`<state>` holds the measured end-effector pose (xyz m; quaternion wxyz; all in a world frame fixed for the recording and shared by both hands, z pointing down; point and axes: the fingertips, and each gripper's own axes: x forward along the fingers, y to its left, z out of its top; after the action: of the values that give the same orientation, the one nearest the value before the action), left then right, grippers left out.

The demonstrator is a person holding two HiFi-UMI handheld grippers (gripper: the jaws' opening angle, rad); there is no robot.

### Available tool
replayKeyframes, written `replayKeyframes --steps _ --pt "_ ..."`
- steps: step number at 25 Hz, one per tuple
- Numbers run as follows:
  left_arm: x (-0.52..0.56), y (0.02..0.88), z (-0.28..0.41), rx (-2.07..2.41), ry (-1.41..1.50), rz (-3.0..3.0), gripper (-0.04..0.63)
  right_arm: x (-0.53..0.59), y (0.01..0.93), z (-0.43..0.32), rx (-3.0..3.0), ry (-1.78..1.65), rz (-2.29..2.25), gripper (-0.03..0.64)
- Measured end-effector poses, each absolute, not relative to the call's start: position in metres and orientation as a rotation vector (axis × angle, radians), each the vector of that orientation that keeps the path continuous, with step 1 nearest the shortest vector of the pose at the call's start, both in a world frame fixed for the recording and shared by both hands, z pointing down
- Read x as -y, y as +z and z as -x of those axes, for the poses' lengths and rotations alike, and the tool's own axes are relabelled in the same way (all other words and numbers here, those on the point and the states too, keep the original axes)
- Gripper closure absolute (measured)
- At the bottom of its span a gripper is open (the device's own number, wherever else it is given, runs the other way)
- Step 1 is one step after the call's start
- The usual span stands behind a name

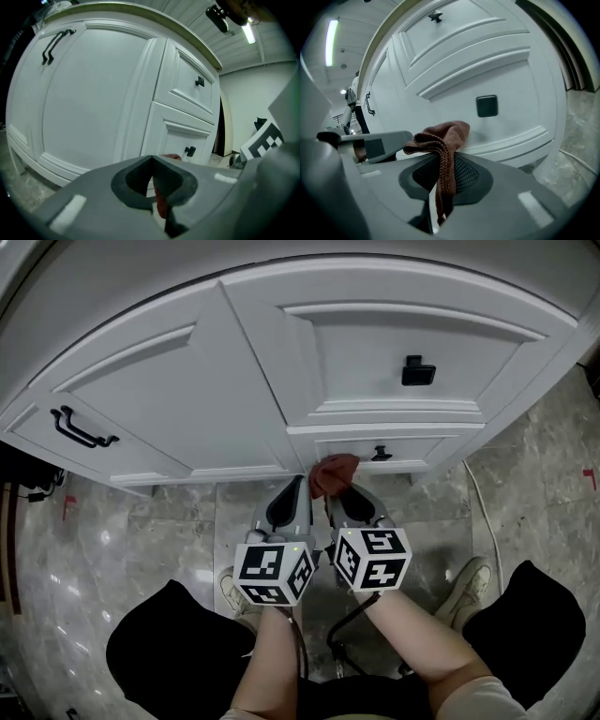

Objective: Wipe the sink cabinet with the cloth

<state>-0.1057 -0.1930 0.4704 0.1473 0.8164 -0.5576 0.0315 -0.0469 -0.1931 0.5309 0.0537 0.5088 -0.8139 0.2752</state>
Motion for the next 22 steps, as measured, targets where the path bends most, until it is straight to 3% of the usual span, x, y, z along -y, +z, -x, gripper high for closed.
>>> replayKeyframes --steps 8,22 --pt "0.195 0.474 0.140 1.644 0.104 -2.324 0.595 0.214 0.547 0.084 2.486 0.900 -1.499 0.526" --pt "0.205 0.479 0.093 1.570 0.124 -2.368 0.595 0.223 0.572 0.000 2.351 1.003 -1.632 0.520"
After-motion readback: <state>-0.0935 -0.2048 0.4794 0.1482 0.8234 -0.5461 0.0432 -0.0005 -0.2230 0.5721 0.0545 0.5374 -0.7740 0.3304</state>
